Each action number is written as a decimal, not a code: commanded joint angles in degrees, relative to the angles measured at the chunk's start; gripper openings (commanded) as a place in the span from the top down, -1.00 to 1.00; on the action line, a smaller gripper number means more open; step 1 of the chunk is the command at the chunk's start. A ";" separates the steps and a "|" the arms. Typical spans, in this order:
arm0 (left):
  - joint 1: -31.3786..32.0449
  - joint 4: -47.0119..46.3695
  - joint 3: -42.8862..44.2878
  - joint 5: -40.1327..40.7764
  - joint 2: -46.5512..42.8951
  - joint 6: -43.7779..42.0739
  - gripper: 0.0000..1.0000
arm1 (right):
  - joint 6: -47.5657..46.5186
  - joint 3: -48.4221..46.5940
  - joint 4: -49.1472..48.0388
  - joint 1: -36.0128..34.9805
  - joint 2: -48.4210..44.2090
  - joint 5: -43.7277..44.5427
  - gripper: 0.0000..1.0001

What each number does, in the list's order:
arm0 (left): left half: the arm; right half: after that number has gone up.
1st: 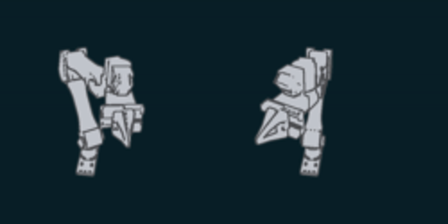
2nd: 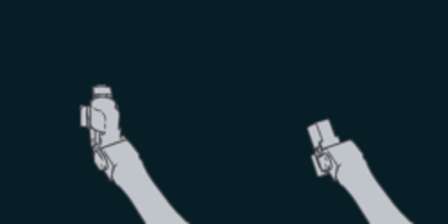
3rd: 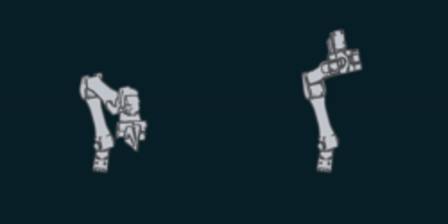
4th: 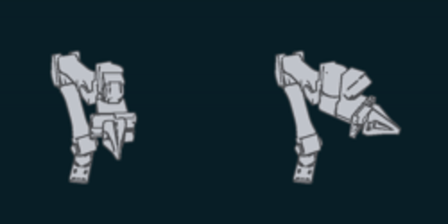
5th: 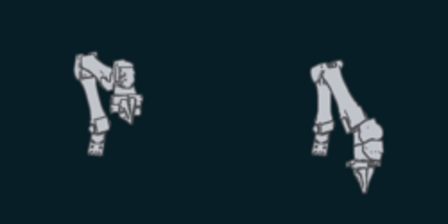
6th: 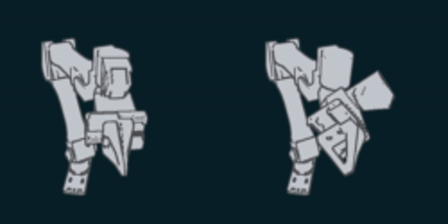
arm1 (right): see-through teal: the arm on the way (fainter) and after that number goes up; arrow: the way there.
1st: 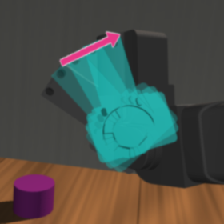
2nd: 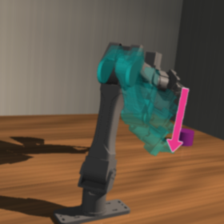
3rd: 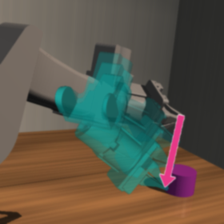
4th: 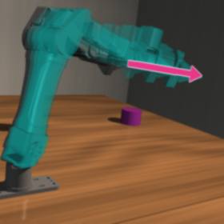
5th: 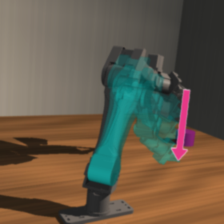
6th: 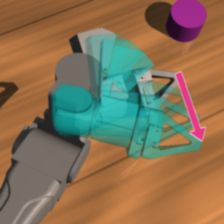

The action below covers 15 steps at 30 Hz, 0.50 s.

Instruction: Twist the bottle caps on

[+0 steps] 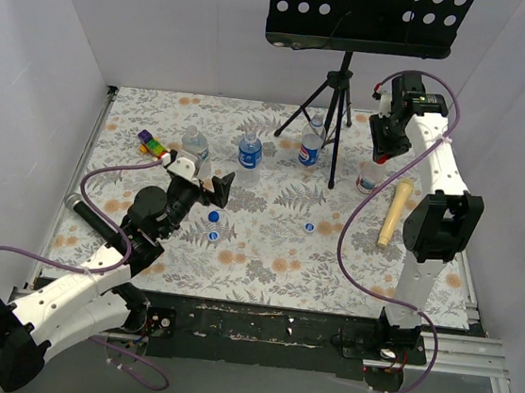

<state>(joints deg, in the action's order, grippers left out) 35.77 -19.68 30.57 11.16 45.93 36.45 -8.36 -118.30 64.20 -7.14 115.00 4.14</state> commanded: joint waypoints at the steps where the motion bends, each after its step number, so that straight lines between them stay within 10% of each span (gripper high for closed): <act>1: -0.44 0.52 0.46 -0.61 -0.05 0.03 -0.96 | -0.60 -0.09 0.57 0.10 1.98 0.86 0.10; 15: -1.23 -0.27 0.11 0.18 -0.49 0.82 -0.96 | -0.25 2.81 -2.94 0.46 -2.23 2.71 -0.45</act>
<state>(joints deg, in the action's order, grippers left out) 35.16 -19.68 30.57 11.14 46.09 36.67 -8.86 -116.11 63.09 -7.07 116.11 6.02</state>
